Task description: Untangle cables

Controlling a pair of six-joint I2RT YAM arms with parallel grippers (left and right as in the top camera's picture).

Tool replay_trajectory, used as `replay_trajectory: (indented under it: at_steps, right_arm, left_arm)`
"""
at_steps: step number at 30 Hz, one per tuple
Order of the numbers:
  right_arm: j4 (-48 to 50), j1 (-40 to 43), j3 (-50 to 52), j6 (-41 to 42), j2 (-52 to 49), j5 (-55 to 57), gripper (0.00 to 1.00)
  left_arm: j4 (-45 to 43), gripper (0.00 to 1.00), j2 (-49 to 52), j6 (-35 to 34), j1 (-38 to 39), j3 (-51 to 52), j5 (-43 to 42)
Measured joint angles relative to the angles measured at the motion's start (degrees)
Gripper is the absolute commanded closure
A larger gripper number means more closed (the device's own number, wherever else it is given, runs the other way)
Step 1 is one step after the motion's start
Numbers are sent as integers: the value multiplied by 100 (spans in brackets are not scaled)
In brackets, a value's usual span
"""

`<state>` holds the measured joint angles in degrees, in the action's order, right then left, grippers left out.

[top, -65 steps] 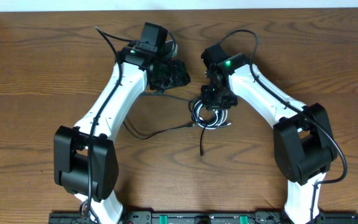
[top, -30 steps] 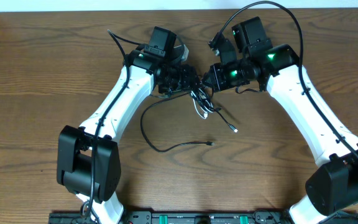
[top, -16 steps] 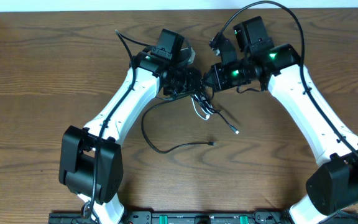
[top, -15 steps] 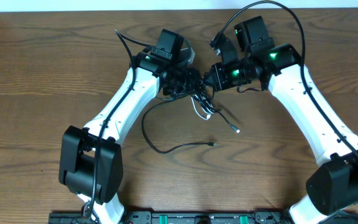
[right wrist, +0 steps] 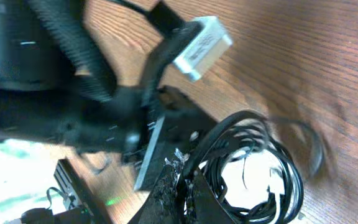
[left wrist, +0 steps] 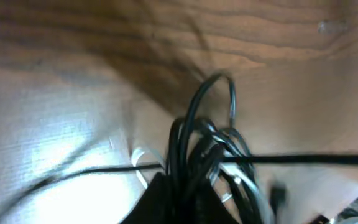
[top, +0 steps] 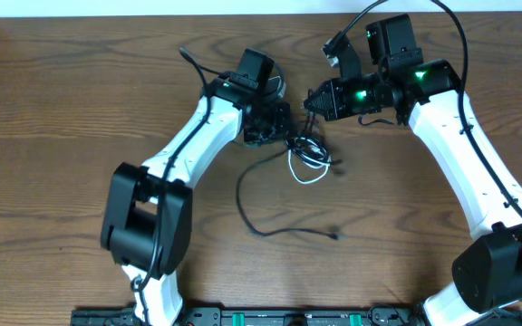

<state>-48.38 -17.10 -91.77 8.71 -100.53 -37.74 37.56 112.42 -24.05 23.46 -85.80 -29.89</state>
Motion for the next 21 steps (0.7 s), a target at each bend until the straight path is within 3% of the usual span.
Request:
replay_trajectory:
  at_steps: [8, 18, 21]
  right_arm:
    - [240, 476, 0, 293, 195, -111, 99]
    - [1207, 1526, -11, 664, 1580, -684, 99]
    - [1043, 1537, -42, 706, 1858, -636, 89]
  left_arm:
    - [-203, 93, 177, -33, 0, 2, 22]
    - [-186, 93, 181, -20, 0, 11, 28]
    - [-188, 93, 181, 37, 0, 11, 26]
